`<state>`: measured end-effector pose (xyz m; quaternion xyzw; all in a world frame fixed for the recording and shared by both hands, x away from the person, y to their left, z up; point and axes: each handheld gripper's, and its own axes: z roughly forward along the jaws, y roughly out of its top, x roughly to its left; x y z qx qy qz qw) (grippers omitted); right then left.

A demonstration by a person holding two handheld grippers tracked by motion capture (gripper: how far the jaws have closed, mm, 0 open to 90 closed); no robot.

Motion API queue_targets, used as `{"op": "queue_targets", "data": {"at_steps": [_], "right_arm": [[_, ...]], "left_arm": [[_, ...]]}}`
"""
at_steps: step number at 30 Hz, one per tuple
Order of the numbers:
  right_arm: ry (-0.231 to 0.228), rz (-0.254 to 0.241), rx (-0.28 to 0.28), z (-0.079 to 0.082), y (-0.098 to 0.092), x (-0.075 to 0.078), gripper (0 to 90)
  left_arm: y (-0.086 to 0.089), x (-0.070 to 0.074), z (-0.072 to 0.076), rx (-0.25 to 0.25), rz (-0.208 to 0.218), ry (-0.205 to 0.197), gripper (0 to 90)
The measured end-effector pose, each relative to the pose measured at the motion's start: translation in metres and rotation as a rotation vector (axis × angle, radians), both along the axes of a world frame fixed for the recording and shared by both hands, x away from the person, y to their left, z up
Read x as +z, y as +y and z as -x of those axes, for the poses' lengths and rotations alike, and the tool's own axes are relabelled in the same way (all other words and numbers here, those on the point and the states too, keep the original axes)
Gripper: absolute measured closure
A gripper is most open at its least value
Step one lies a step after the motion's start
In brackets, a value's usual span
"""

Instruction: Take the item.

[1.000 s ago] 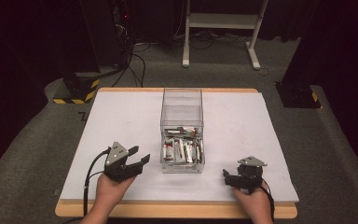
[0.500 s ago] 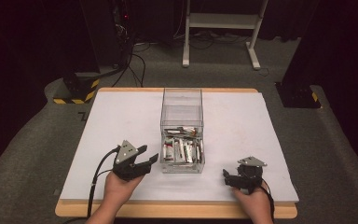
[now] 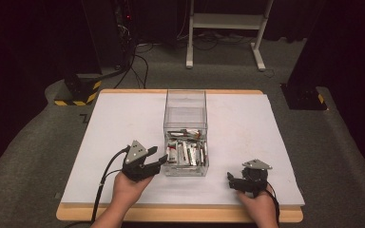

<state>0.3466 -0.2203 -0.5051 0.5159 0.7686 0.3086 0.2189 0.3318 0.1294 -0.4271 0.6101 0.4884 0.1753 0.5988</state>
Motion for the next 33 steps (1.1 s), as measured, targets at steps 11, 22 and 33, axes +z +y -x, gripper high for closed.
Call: {"op": "queue_targets", "data": {"at_steps": [11, 22, 33], "right_arm": [[0.0, -0.001, -0.001, 0.0, 0.0, 0.0, 9.3], [0.0, -0.001, -0.001, 0.0, 0.0, 0.0, 9.4], [0.0, -0.001, -0.001, 0.0, 0.0, 0.0, 9.4]], "left_arm": [[-0.007, 0.003, -0.007, -0.001, -0.003, 0.0, 49.2], [-0.018, 0.0, -0.017, 0.008, -0.04, 0.009, 53.4], [-0.024, -0.002, -0.021, 0.019, -0.071, 0.013, 61.9]]}}
